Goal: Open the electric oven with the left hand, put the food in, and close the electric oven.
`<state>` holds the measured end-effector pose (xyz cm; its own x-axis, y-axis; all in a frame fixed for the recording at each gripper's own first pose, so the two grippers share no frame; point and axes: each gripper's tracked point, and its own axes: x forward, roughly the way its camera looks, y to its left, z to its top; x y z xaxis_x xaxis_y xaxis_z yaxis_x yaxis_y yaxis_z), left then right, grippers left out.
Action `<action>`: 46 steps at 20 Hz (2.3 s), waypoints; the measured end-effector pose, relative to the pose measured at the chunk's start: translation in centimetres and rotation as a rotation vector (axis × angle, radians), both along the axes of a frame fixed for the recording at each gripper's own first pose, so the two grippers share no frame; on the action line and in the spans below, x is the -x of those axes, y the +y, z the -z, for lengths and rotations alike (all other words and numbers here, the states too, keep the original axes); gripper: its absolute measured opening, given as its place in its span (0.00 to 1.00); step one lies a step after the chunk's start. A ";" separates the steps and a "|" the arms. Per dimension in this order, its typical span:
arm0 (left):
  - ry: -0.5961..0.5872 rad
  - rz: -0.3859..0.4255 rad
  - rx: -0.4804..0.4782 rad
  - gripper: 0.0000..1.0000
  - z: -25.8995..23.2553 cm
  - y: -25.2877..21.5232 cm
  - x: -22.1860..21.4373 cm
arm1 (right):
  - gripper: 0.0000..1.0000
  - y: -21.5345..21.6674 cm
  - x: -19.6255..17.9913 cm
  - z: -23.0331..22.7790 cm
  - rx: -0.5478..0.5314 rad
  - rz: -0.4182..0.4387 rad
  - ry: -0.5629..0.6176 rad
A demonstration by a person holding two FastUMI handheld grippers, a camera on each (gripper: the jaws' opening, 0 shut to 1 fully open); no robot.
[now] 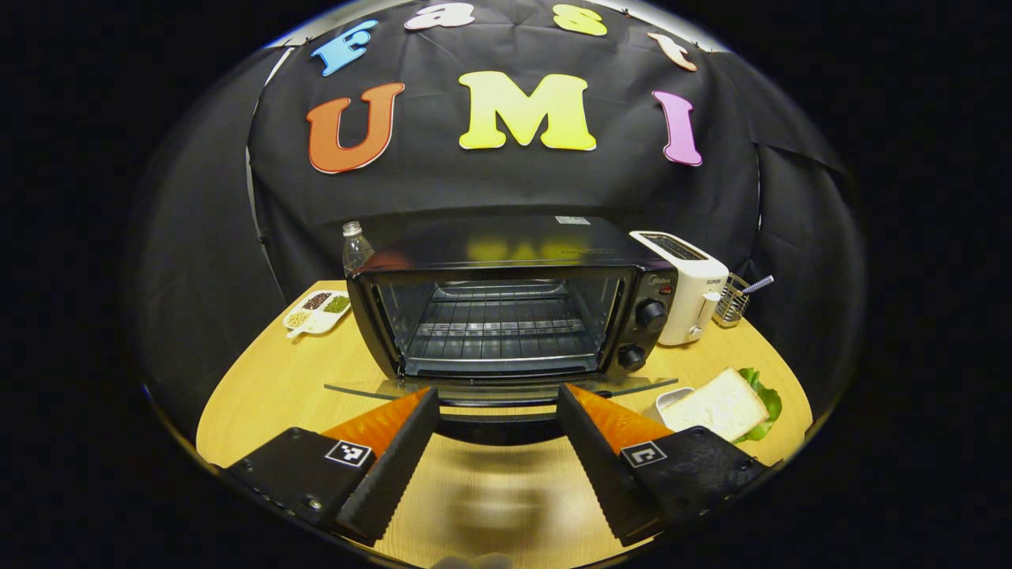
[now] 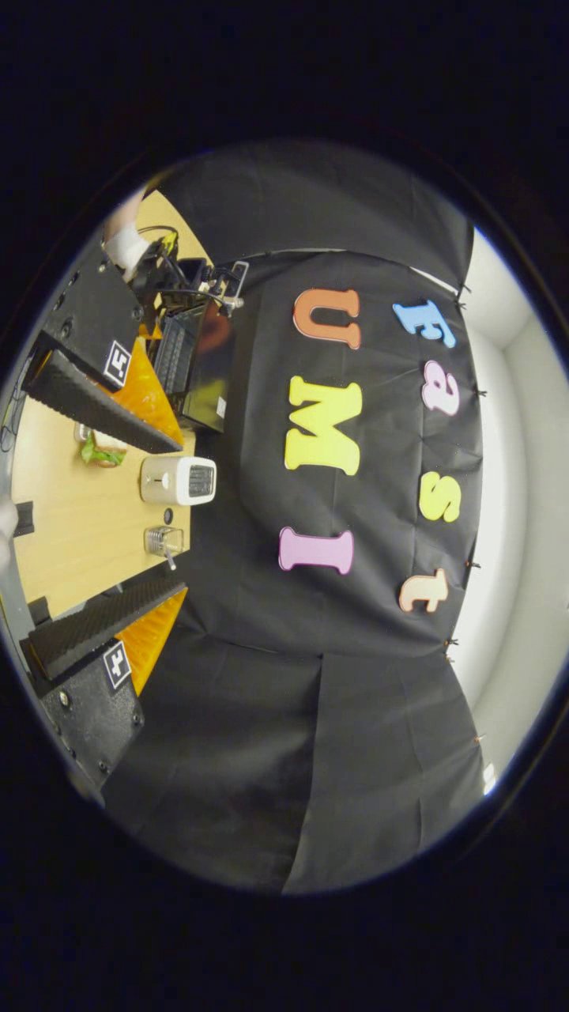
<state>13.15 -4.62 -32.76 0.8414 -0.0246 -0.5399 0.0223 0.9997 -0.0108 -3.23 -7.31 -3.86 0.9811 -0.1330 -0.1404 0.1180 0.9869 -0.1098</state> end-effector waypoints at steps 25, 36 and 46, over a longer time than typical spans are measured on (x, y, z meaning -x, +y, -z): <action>0.187 -0.015 0.016 0.94 7.1 -0.3 6.1 | 1.00 0.1 -0.5 3.5 -0.009 0.006 0.073; -0.182 -0.002 0.070 0.94 -11.4 3.8 15.6 | 1.00 1.1 -2.1 10.9 -0.067 -0.027 0.188; -0.415 -0.008 0.078 0.94 -25.5 2.8 21.2 | 1.00 4.4 -7.8 25.7 -0.276 -0.132 0.434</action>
<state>-8.10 -1.78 -7.21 0.9874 -0.0449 -0.1517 0.0333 0.9964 -0.0785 4.54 -2.88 -29.59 0.8309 0.0865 -0.5497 -0.0073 0.9895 0.1445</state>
